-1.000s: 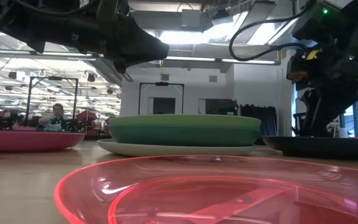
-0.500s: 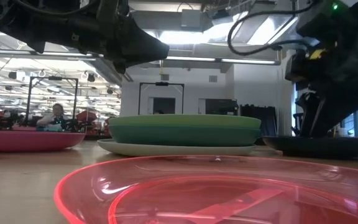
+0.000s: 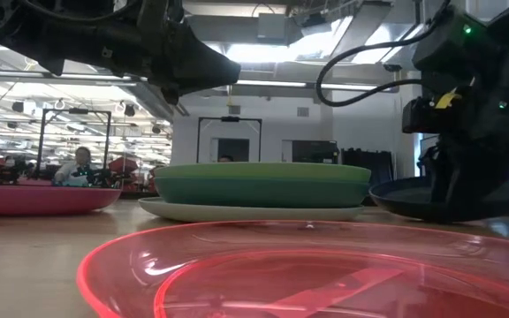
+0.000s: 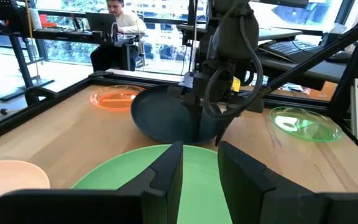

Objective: Stack plastic plates
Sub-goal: Stack the black plate on top of the green plate

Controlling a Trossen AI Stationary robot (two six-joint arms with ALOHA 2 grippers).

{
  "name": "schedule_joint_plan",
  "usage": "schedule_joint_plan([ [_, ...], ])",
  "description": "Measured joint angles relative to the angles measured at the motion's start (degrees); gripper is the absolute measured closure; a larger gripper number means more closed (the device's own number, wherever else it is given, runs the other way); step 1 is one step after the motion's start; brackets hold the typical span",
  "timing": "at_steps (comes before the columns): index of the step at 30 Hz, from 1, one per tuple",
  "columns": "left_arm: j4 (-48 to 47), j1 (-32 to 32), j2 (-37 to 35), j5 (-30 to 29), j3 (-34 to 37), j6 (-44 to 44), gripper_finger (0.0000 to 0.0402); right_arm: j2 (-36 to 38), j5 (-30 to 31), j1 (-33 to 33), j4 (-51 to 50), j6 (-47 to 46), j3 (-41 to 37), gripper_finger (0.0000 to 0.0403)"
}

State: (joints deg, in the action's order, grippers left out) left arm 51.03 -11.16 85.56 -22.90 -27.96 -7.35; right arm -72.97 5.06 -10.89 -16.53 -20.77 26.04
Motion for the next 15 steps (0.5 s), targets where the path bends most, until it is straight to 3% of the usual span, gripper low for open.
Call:
schedule_joint_plan([
  [4,0.0,0.0,0.0,0.0,0.0,0.0,0.0308,0.0,0.1,0.0,0.0,0.3,0.0,0.0234],
  [15,0.0,0.0,0.0,0.0,0.0,0.0,0.0308,0.2,0.7,0.0,-0.1,5.3,0.7,0.0377],
])
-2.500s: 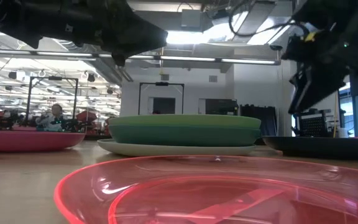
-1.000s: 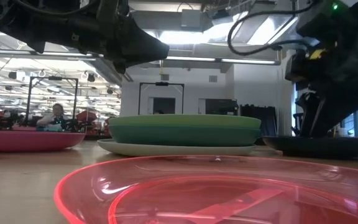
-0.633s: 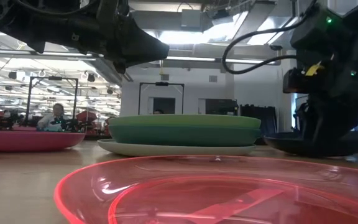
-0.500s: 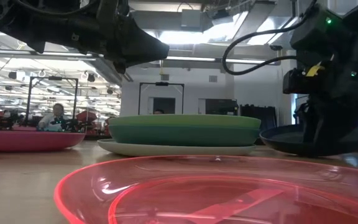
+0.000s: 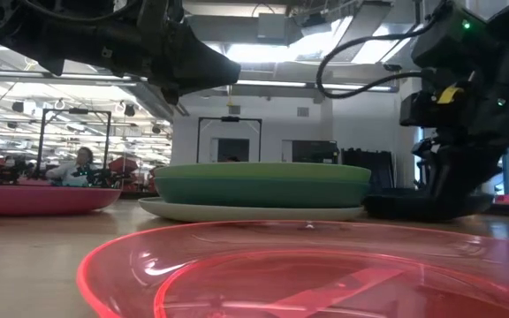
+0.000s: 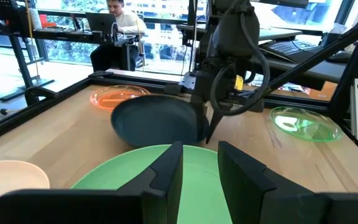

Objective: Stack plastic plates
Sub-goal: Stack the black plate on top of the green plate

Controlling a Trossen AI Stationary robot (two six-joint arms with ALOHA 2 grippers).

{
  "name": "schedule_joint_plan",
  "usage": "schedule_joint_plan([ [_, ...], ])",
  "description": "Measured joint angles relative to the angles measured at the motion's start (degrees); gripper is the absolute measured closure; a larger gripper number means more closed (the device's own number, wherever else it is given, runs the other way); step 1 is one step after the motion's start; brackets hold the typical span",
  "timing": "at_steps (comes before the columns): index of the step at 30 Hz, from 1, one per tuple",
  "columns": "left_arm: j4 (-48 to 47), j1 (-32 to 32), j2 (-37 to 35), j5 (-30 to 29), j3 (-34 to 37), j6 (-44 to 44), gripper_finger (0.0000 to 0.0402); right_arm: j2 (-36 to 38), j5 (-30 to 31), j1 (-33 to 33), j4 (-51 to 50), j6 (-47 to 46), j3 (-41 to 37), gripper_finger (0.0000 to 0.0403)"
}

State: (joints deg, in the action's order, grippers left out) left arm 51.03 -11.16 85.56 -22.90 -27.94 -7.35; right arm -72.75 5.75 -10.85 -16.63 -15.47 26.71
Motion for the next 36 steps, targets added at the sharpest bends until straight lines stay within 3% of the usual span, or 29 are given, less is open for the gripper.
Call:
schedule_joint_plan([
  [4,0.0,0.0,0.0,0.0,0.0,0.0,0.0308,-0.1,0.4,0.0,-3.7,2.7,2.5,0.0398],
  [11,0.0,0.0,0.0,0.0,0.0,0.0,0.0308,-0.1,7.9,-0.1,-13.0,5.9,8.4,0.0398],
  [19,0.0,0.0,0.0,0.0,0.0,0.0,0.0308,-0.1,11.6,-0.1,-16.9,11.1,14.5,0.0401],
  [27,0.0,0.0,0.0,0.0,0.0,0.0,0.0308,-0.1,10.6,0.0,-12.0,16.2,17.4,0.0399],
  [36,0.0,0.0,0.0,0.0,0.0,0.0,0.0308,-3.2,0.7,0.0,1.6,21.7,17.4,0.0401],
])
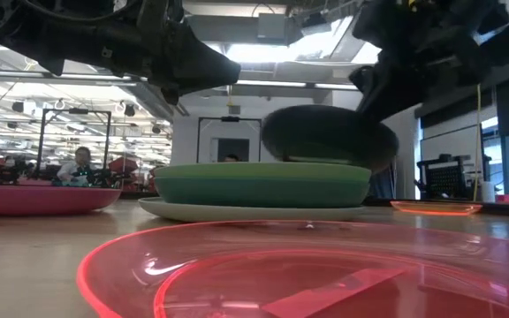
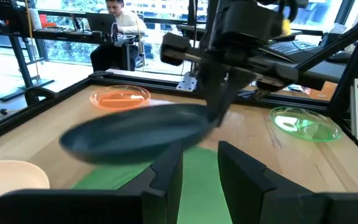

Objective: Stack plastic plates
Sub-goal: Stack the black plate on top of the green plate

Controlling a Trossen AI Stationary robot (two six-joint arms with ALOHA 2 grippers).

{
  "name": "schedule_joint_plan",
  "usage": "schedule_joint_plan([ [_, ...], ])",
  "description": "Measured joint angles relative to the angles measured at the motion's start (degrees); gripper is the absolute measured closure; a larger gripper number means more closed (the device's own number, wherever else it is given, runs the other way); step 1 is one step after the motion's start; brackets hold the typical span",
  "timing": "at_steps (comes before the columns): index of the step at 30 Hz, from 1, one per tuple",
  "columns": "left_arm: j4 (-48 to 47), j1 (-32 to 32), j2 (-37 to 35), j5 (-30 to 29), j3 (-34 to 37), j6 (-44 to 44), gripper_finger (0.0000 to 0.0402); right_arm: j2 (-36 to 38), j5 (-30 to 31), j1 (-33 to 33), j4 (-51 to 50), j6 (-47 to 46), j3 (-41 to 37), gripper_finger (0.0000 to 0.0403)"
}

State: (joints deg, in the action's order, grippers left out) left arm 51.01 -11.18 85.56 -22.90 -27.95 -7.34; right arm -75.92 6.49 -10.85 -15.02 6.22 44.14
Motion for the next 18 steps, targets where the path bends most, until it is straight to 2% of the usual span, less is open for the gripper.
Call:
schedule_joint_plan([
  [4,0.0,0.0,0.0,-0.1,0.0,0.0,0.0308,-2.9,-2.8,-0.1,5.3,3.1,0.0,0.0401],
  [14,0.0,0.0,0.0,-0.2,0.0,0.0,0.0308,-9.5,-5.3,-0.1,13.8,9.6,0.0,0.0402],
  [18,0.0,0.0,0.0,-0.2,0.0,0.0,0.0308,-11.5,-12.2,-0.1,16.7,10.9,0.0,0.0402],
])
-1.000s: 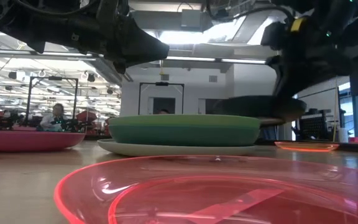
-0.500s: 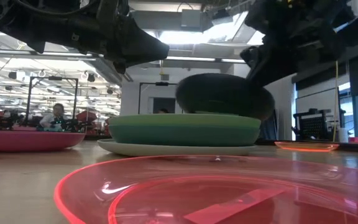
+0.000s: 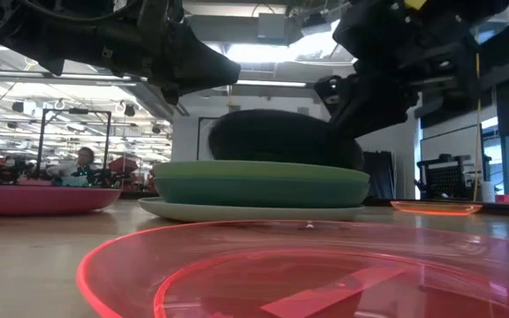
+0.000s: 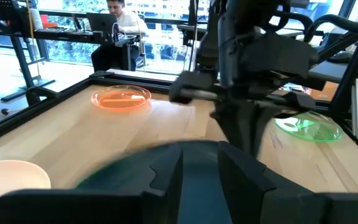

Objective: Stack plastic plates
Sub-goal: Stack the black plate on top of the green plate

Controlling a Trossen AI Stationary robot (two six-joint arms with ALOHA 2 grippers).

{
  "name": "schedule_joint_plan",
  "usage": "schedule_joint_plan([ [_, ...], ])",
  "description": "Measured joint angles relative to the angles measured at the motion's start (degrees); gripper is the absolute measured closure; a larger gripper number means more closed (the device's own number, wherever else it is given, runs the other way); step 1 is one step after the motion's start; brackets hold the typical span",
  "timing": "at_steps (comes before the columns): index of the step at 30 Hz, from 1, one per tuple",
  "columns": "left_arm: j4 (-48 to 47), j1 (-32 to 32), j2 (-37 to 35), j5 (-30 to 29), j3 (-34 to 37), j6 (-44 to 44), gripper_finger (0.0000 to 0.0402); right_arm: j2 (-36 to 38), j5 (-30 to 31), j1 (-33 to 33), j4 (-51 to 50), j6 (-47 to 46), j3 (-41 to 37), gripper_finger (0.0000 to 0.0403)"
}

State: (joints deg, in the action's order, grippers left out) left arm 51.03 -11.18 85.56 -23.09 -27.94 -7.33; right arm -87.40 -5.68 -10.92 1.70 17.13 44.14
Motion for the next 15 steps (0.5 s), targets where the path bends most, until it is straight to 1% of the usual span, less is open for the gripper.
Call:
schedule_joint_plan([
  [1,0.0,0.0,0.0,0.0,0.0,0.0,0.0308,-0.5,-1.5,0.0,0.4,0.1,0.0,0.0402],
  [3,0.0,0.0,0.0,0.0,0.0,0.0,0.0308,-1.6,-2.4,0.0,1.4,0.2,0.0,0.0402],
  [10,0.0,0.0,0.0,0.0,0.0,0.0,0.0308,-4.1,-2.3,0.1,2.0,0.2,0.0,0.0402],
  [15,0.0,0.0,0.0,0.0,0.0,0.0,0.0308,-4.4,-2.0,0.1,5.1,-1.3,0.0,0.0402],
])
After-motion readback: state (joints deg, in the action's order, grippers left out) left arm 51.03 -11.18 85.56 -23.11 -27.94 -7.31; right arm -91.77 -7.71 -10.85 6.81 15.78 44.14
